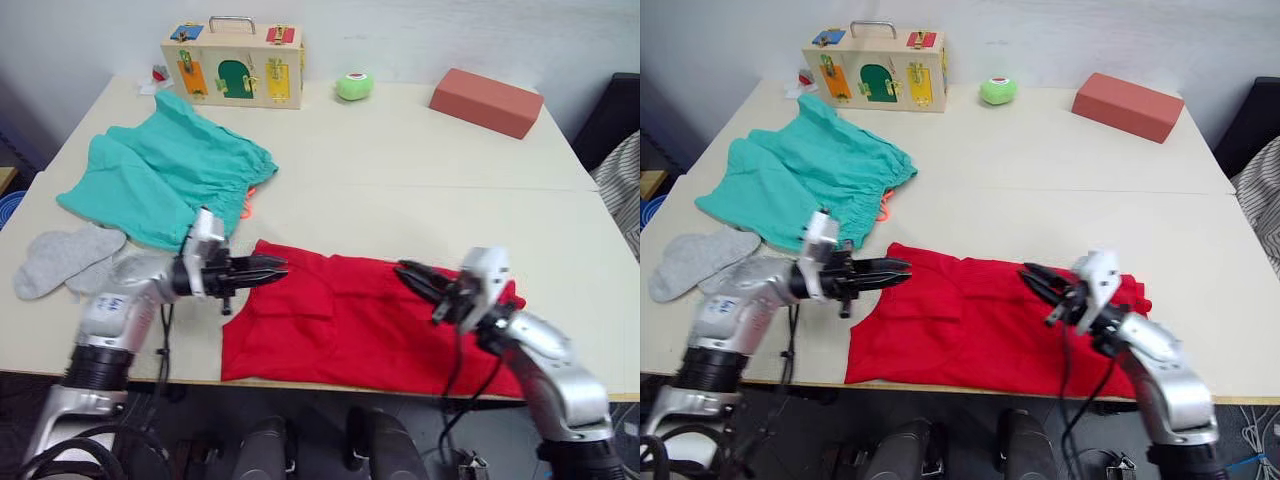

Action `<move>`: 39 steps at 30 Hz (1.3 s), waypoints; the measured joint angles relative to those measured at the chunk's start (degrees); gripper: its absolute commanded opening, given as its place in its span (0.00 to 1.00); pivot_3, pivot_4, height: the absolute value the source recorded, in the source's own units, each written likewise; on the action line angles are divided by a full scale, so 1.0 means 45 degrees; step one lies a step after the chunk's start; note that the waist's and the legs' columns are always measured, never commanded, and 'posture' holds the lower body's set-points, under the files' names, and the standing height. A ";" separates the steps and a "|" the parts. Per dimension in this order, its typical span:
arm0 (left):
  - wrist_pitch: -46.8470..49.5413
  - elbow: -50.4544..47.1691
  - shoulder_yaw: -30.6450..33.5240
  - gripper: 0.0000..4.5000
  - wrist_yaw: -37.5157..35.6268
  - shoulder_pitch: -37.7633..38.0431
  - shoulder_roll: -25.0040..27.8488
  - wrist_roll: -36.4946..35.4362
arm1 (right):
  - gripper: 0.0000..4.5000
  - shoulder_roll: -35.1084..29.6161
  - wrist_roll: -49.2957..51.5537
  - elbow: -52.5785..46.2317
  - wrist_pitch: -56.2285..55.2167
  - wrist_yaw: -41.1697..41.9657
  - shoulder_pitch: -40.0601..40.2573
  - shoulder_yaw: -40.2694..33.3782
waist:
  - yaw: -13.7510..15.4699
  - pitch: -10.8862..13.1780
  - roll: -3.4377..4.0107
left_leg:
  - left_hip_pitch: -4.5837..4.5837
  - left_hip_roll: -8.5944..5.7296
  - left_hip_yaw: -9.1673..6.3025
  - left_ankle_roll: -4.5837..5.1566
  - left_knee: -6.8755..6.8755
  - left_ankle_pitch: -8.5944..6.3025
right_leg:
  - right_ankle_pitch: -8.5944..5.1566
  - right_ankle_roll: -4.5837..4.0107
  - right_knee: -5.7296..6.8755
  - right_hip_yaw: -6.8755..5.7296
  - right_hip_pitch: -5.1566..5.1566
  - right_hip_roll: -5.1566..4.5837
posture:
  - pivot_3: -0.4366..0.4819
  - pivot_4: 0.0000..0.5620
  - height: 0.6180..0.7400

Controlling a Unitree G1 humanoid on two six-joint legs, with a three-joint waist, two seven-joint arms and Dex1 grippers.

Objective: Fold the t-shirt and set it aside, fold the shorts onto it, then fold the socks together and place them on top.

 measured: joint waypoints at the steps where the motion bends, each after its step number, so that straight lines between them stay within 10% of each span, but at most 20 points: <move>1: -0.0285 0.0075 -0.0142 0.00 0.0652 -0.0020 -0.0444 0.0549 | 0.00 0.0150 -0.0561 0.0068 -0.0007 -0.0362 -0.0019 0.0418 | -0.0011 -0.0001 0.0000 | 0.0001 -0.0001 0.0009 0.0002 0.0000 0.0000 | 0.0004 0.0008 0.0001 -0.0001 0.0002 0.0003 | 0.48 0.27 1.00; 9: -0.1151 0.0500 -0.1027 0.00 0.3504 0.0109 -0.2302 0.3178 | 0.00 0.0730 -0.3117 0.1933 -0.1006 -0.1831 -0.0083 0.1418 | -0.0092 -0.0004 -0.0002 | 0.0019 0.0010 0.0024 0.0005 0.0000 -0.0001 | 0.0008 0.0016 -0.0026 0.0008 0.0001 0.0009 | 0.48 0.27 1.00; 29: -0.1844 0.2044 0.0339 0.00 0.5404 0.0432 -0.3304 0.3601 | 0.00 -0.0949 -0.1589 0.8492 -0.4643 -0.1722 -0.0132 -0.5092 | -0.0178 -0.0146 0.0021 | 0.0256 0.0027 0.0031 0.0042 -0.0109 -0.0050 | 0.0001 -0.0001 -0.0062 0.0023 0.0186 0.0001 | 0.48 0.27 1.00; 39: -0.2260 0.2249 0.0637 0.00 0.3032 -0.0038 -0.2473 0.2998 | 0.00 -0.1104 -0.0419 0.4494 -0.4014 0.1477 -0.0481 -0.2328 | -0.0155 -0.0135 0.0037 | 0.0236 0.0020 0.0027 -0.0035 -0.0196 -0.0007 | -0.0008 -0.0016 -0.0105 0.0001 0.0163 0.0001 | 0.48 0.27 1.00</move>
